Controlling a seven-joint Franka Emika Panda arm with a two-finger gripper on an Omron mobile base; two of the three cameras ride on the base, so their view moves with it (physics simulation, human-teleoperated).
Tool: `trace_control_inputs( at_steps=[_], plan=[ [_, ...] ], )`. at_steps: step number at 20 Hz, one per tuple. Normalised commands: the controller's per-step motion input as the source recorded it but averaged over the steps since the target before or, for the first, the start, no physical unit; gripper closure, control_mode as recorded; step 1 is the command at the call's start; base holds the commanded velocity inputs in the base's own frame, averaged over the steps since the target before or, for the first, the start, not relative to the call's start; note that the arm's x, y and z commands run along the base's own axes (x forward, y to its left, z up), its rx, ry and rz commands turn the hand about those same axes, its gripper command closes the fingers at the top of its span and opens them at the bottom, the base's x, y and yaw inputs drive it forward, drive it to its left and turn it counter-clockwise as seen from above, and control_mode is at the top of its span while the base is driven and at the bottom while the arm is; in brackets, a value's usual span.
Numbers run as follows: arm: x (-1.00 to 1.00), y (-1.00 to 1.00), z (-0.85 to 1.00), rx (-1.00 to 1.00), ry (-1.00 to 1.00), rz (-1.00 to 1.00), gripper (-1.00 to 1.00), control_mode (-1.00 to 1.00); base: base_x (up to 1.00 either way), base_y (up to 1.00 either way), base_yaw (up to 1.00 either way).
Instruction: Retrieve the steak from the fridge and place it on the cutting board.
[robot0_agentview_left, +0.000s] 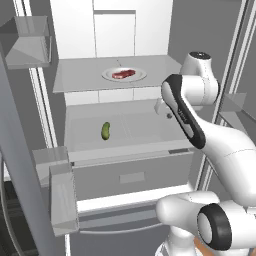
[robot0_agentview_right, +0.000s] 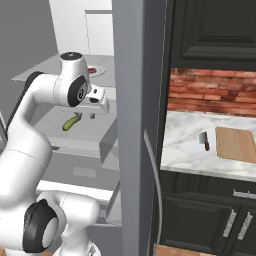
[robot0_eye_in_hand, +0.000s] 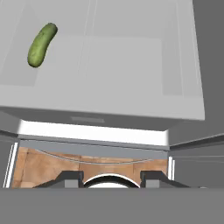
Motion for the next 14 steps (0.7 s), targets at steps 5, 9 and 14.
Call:
trace_control_inputs(
  at_steps=[5, 9, 14],
  plan=[
    [-0.05, 0.03, 0.00, 0.00, -0.05, 0.00, -1.00, -1.00, 0.00, 0.00, 0.00],
    [0.00, 0.16, 0.10, 0.00, -0.20, 0.00, -1.00, -1.00, 0.00, 0.00, 0.00],
    [-0.02, 0.48, 0.41, 0.00, -0.36, -0.07, -1.00, -1.00, 0.00, 0.00, 0.00]
  ],
)
